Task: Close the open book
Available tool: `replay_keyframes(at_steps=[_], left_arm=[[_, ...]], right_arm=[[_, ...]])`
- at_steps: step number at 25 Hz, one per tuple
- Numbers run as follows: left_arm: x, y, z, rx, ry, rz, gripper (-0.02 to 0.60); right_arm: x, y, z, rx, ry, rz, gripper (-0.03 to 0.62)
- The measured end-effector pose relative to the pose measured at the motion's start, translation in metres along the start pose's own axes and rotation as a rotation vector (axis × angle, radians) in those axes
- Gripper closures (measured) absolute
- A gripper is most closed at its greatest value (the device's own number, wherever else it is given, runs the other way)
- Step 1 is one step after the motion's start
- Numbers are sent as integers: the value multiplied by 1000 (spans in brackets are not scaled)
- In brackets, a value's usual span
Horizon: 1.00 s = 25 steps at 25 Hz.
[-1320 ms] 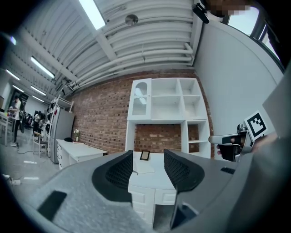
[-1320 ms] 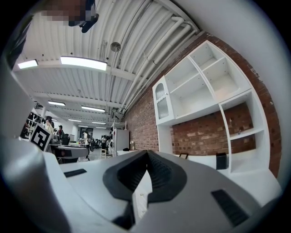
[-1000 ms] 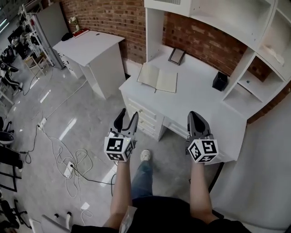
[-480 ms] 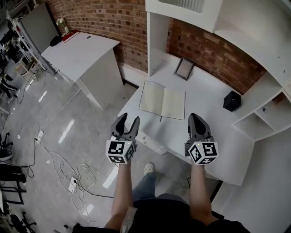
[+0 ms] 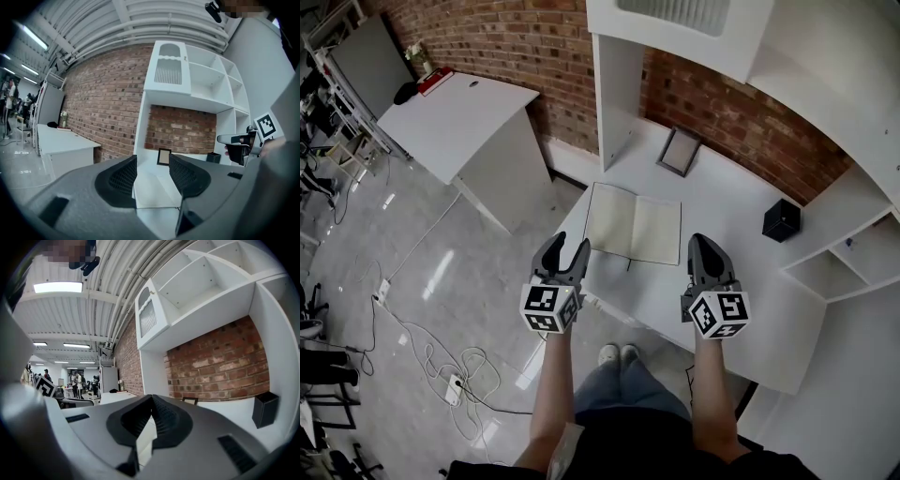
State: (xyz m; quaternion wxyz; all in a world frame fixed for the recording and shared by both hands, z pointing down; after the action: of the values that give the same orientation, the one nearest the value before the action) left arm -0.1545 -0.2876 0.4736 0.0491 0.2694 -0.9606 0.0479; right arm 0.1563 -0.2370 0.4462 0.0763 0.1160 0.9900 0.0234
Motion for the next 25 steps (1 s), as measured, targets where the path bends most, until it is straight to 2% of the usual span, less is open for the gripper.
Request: replay_keyframes(at_steps=[5,13,25], left_arm=[[-1,-14,-8,46,-13,21,397],[11,-41,-40,134,31,33,397],[33,-73,-98,339,183,67,399]], right_arm=[[-10,-12,4,21,0,29,595],[-18,-24,-12,69,-8,63,595],[-23,-39,-24,90,-19,74,595]])
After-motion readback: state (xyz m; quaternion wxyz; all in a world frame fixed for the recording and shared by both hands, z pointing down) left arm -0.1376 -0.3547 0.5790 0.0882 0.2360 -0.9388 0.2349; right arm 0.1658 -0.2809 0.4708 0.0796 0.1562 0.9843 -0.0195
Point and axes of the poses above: the fingertips, and each gripper's own axes: y backward along the fingers, x to its left, z out of its top, the point moved 9 cm from there along y, backward along the fingers, and after that the axes turned 5 degrees about -x, right-handed, at the moved point
